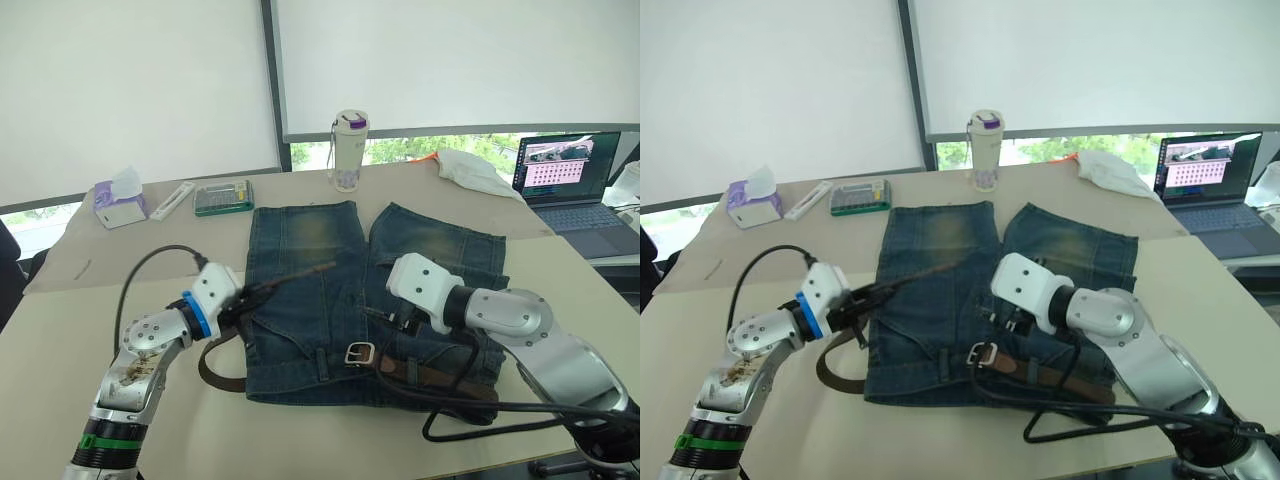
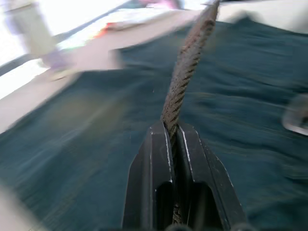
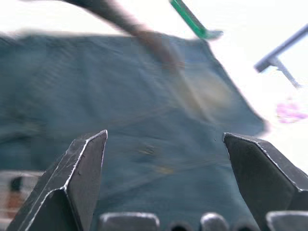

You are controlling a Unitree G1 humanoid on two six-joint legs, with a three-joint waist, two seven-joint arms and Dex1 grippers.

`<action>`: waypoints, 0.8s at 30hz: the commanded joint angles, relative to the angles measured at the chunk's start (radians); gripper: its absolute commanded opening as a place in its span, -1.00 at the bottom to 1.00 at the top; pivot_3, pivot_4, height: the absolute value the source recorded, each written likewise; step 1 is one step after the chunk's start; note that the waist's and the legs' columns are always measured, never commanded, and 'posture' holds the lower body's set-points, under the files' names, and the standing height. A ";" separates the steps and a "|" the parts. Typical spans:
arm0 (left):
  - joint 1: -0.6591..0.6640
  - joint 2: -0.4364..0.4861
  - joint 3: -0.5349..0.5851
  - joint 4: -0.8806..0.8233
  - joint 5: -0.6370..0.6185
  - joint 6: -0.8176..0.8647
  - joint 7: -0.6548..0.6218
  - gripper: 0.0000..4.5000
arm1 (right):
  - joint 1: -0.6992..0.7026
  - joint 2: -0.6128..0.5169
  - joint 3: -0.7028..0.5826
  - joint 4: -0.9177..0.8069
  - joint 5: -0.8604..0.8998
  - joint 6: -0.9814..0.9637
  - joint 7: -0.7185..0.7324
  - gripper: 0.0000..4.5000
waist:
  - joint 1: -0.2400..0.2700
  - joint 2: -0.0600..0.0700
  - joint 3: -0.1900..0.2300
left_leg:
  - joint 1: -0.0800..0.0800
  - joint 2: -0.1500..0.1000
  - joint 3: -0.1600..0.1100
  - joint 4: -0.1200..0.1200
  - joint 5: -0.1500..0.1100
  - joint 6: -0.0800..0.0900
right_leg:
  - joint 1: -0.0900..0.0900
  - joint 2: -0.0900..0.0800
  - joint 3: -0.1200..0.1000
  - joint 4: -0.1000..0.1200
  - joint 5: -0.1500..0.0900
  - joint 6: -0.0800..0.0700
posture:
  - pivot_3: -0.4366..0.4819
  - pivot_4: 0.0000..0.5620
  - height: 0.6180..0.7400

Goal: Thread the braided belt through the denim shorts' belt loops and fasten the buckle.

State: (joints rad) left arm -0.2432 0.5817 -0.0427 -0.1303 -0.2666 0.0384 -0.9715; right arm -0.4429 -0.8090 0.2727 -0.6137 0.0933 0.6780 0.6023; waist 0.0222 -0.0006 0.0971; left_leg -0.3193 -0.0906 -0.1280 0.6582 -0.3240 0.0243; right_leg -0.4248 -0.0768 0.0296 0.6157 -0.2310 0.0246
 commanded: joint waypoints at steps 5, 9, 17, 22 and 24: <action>-0.066 -0.014 -0.082 0.085 0.068 -0.206 -0.074 -0.99 | 0.001 -0.004 0.031 -0.065 -0.057 -0.051 0.059 0.91 | -0.007 0.000 0.000 | 0.000 0.000 0.000 0.000 0.000 0.000 | 0.000 0.000 0.000 -0.001 0.000 0.000 | -0.05 -0.47 1.00; -0.095 -0.045 -0.098 0.129 0.073 -0.210 -0.060 -1.00 | 0.024 -0.034 0.035 -0.125 -0.028 -0.029 0.142 0.55 | -0.006 0.000 0.000 | 0.000 0.000 0.000 0.000 0.000 0.001 | 0.000 0.000 0.000 -0.001 0.000 0.000 | -0.05 -0.47 1.00; -0.126 -0.065 -0.106 0.187 0.078 -0.224 -0.064 -1.00 | 0.058 -0.065 -0.051 -0.169 0.015 0.068 0.181 0.55 | -0.008 0.000 0.000 | 0.000 0.000 -0.001 0.001 0.000 0.001 | 0.001 0.001 0.000 -0.001 0.000 0.000 | -0.05 -0.47 1.00; -0.137 -0.078 -0.117 0.207 0.090 -0.238 -0.063 -1.00 | 0.041 -0.036 -0.033 -0.185 0.025 0.108 0.174 0.55 | -0.008 0.000 0.000 | 0.000 0.000 -0.001 0.001 0.000 0.001 | 0.001 0.001 0.000 0.000 0.000 0.000 | -0.05 -0.47 1.00; -0.139 -0.083 -0.119 0.210 0.093 -0.241 -0.061 -1.00 | 0.041 -0.033 -0.025 -0.186 0.028 0.123 0.180 0.55 | -0.006 0.000 0.000 | 0.000 0.000 -0.001 0.001 0.000 0.001 | 0.001 0.001 -0.001 0.000 0.000 0.000 | -0.05 -0.47 1.00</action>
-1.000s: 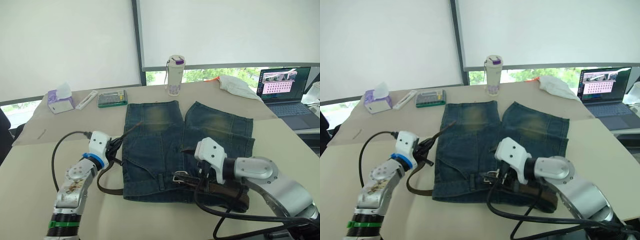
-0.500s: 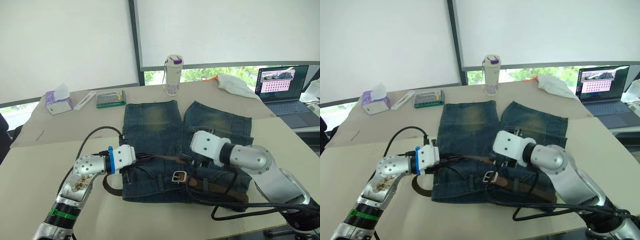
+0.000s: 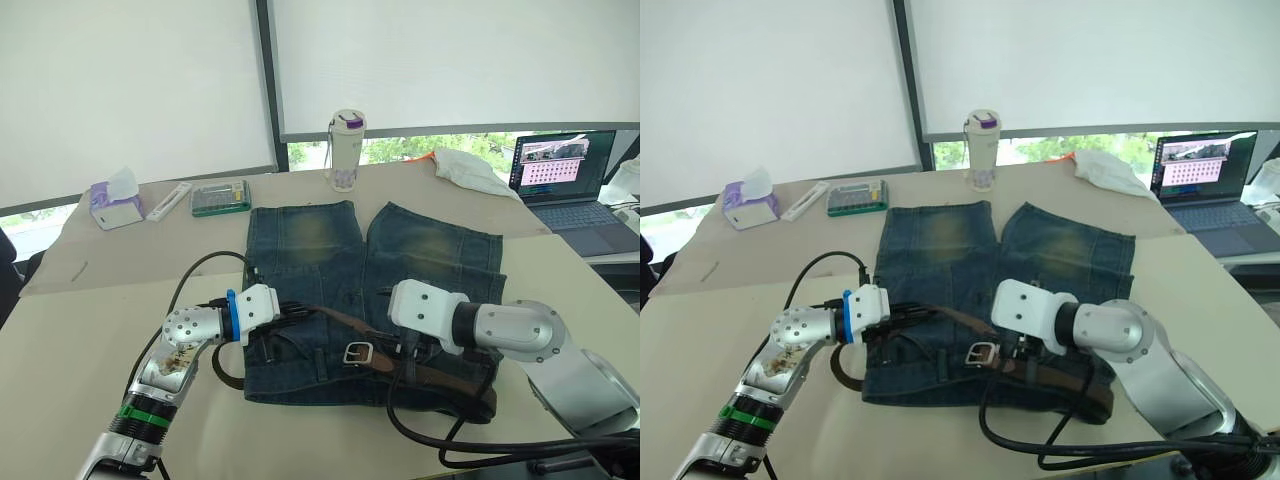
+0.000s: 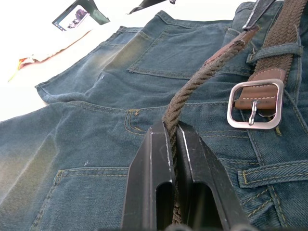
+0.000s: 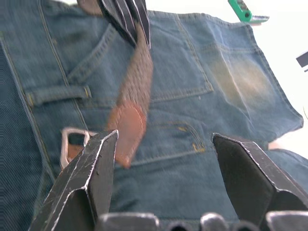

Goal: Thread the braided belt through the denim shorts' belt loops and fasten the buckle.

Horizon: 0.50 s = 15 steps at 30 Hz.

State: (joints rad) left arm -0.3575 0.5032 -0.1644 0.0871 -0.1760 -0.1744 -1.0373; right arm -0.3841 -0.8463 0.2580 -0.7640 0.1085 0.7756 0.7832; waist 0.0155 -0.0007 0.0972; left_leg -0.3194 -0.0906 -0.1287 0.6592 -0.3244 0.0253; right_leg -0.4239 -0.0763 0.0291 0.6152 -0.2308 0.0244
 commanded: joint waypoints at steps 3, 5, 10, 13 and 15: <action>-0.026 -0.010 0.000 -0.005 0.007 -0.031 0.006 -1.00 | -0.019 0.005 0.000 -0.034 0.019 0.042 0.002 0.55 | 0.000 0.000 0.000 | 0.000 0.000 0.000 0.000 0.000 0.000 | 0.000 0.000 0.000 0.000 0.000 0.000 | -0.05 -0.47 1.00; -0.024 -0.016 -0.003 -0.012 0.008 -0.028 0.008 -1.00 | -0.016 0.005 0.014 -0.020 0.010 0.047 -0.005 0.55 | 0.000 0.000 0.000 | 0.000 0.000 0.000 0.000 0.000 0.000 | 0.000 0.000 0.000 0.000 0.000 0.000 | -0.05 -0.47 1.00; -0.024 -0.027 -0.003 -0.021 0.010 -0.024 0.009 -1.00 | -0.028 0.008 0.035 0.019 -0.006 0.036 -0.013 0.43 | -0.001 0.000 0.000 | 0.000 0.000 0.000 0.000 0.000 0.000 | 0.000 0.000 0.000 0.000 0.000 0.000 | -0.05 -0.47 1.00; -0.024 -0.028 -0.003 -0.021 0.011 -0.025 0.010 -1.00 | -0.051 0.021 0.033 0.031 0.007 0.050 -0.007 0.02 | -0.001 0.000 0.000 | 0.000 0.000 0.000 0.000 0.000 0.000 | 0.000 0.000 0.000 0.000 0.000 0.000 | -0.05 -0.47 1.00; -0.023 -0.029 -0.004 -0.025 0.011 -0.023 0.011 -1.00 | -0.060 0.024 0.036 0.033 0.006 0.052 -0.005 -0.30 | -0.001 0.000 0.000 | 0.000 0.000 0.000 0.000 0.000 0.000 | 0.000 0.000 0.000 0.000 0.000 0.000 | -0.05 -0.47 1.00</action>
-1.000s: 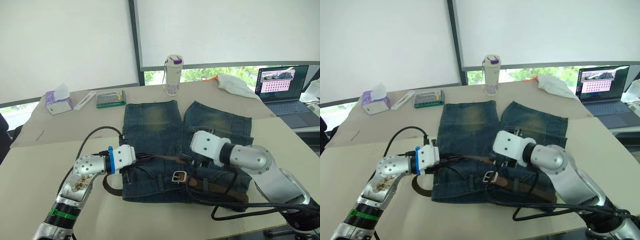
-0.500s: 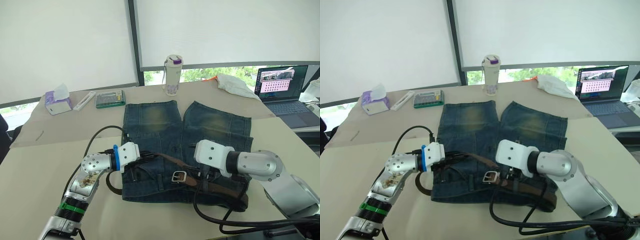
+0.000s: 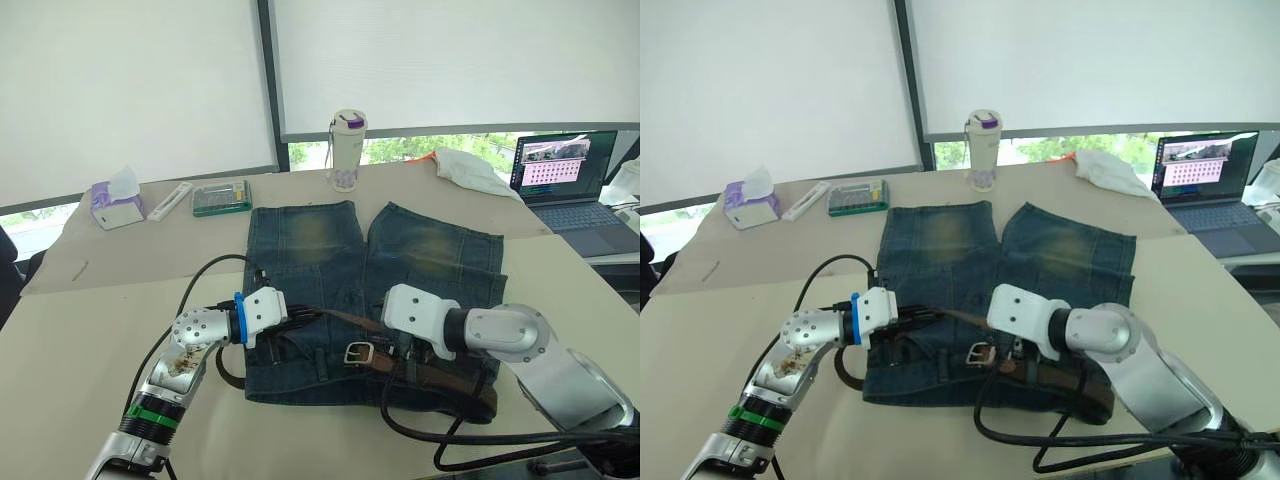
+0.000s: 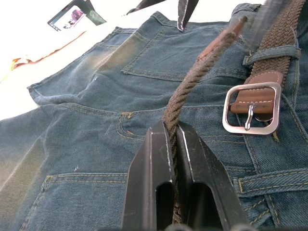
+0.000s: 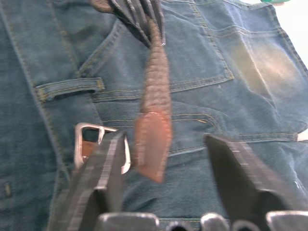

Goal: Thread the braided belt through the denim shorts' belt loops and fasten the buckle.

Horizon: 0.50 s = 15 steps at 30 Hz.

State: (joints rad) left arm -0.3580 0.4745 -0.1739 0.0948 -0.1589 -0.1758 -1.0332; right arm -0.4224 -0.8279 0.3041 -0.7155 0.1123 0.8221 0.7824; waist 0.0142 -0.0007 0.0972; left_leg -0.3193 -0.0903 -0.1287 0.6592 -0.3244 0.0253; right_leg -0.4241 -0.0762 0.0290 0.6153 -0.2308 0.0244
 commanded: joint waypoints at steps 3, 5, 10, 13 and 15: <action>-0.021 -0.003 0.004 -0.037 -0.004 -0.023 0.011 -1.00 | -0.040 0.010 -0.008 -0.024 0.004 0.014 -0.001 -0.74 | 0.001 0.000 0.000 | 0.000 0.000 0.000 0.000 0.000 0.000 | 0.000 0.000 0.000 0.000 0.000 0.000 | -0.05 -0.47 1.00; -0.022 -0.005 0.003 -0.040 -0.003 -0.022 0.013 -1.00 | -0.048 0.008 -0.007 -0.029 0.004 0.018 0.003 -0.98 | 0.001 0.000 0.000 | 0.000 0.000 0.000 0.000 0.000 0.000 | 0.000 0.000 0.000 0.000 0.000 0.000 | -0.05 -0.47 1.00; -0.022 -0.006 0.013 -0.080 -0.079 0.083 -0.016 -0.84 | -0.035 -0.020 -0.006 -0.030 -0.024 -0.038 0.006 -0.99 | 0.001 0.000 0.000 | 0.000 0.000 0.000 0.000 0.000 0.000 | 0.000 0.000 0.000 0.000 0.000 0.000 | -0.05 -0.47 1.00; -0.016 -0.003 0.059 -0.149 -0.195 0.269 0.005 -0.39 | -0.005 -0.039 -0.009 -0.026 -0.069 -0.108 -0.013 -1.00 | 0.001 0.000 0.000 | 0.000 0.000 0.000 0.000 0.000 0.000 | 0.000 0.000 -0.001 0.000 0.000 0.000 | -0.05 -0.47 1.00; -0.009 0.015 0.107 -0.209 -0.322 0.478 0.041 -0.11 | 0.026 -0.054 -0.007 -0.024 -0.111 -0.166 -0.027 -1.00 | -0.001 0.000 0.000 | 0.000 0.000 0.000 0.000 0.000 0.000 | 0.000 0.000 0.000 0.001 0.000 0.000 | -0.05 -0.47 1.00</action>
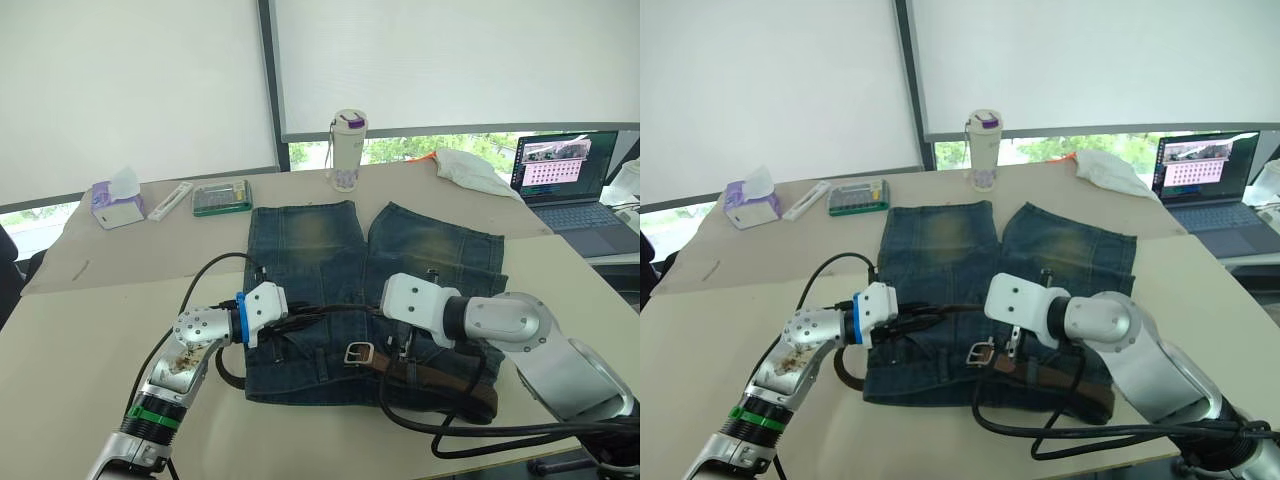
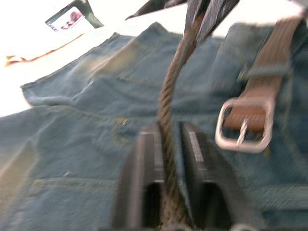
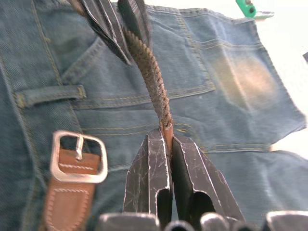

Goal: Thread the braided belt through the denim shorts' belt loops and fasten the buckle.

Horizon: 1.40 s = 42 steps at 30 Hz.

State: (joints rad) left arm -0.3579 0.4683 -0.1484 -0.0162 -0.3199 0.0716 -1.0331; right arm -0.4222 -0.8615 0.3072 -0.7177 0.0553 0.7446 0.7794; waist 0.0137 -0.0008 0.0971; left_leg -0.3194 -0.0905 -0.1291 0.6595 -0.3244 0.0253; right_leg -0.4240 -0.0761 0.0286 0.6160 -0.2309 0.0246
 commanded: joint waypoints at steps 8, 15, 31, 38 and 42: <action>0.051 0.203 0.246 -0.286 -0.795 1.070 0.207 0.36 | 0.121 0.029 0.049 0.049 -0.240 -0.346 -0.112 -1.00 | -0.015 0.001 0.001 | 0.003 -0.001 0.001 -0.001 0.000 0.000 | -0.002 0.001 0.000 0.009 -0.002 0.003 | -0.05 -0.47 1.00; 0.068 0.131 0.321 -0.231 -1.209 1.229 0.618 0.36 | 0.098 0.119 0.064 0.133 -0.340 -0.447 -0.146 -1.00 | -0.001 0.000 0.001 | 0.004 -0.002 0.000 0.000 0.000 -0.001 | -0.001 0.000 0.001 0.008 -0.002 0.003 | -0.05 -0.47 1.00; 0.150 -0.367 0.392 -0.244 -1.652 0.811 1.631 0.36 | 0.181 0.126 0.007 0.148 -0.458 -0.750 -0.179 -1.00 | 0.013 -0.003 0.001 | 0.008 -0.002 0.003 0.001 0.000 -0.003 | 0.001 0.001 0.009 0.008 -0.002 0.003 | -0.05 -0.47 1.00; 0.165 -0.406 0.445 -0.266 -1.652 0.845 1.708 0.36 | 0.187 0.134 -0.030 0.169 -0.468 -0.772 -0.177 -1.00 | 0.024 -0.003 0.001 | 0.009 -0.002 0.005 0.001 0.000 -0.003 | 0.001 0.002 0.010 0.008 -0.002 0.003 | -0.05 -0.47 1.00; 0.165 -0.392 0.471 -0.251 -1.652 0.875 1.703 0.36 | 0.186 0.136 -0.046 0.177 -0.477 -0.783 -0.176 -1.00 | 0.027 -0.003 0.001 | 0.009 -0.002 0.006 0.001 0.000 -0.003 | 0.001 0.002 0.010 0.008 -0.002 0.003 | -0.05 -0.47 1.00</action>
State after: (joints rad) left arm -0.1847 0.0678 0.3040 -0.2447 -1.9577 0.9302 0.6760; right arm -0.2242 -0.7288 0.2949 -0.5243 -0.4153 -0.0149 0.6087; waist 0.0412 -0.0042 0.0984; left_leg -0.3107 -0.0929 -0.1235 0.6604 -0.3249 0.0219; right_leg -0.4228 -0.0738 0.0388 0.6236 -0.2332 0.0273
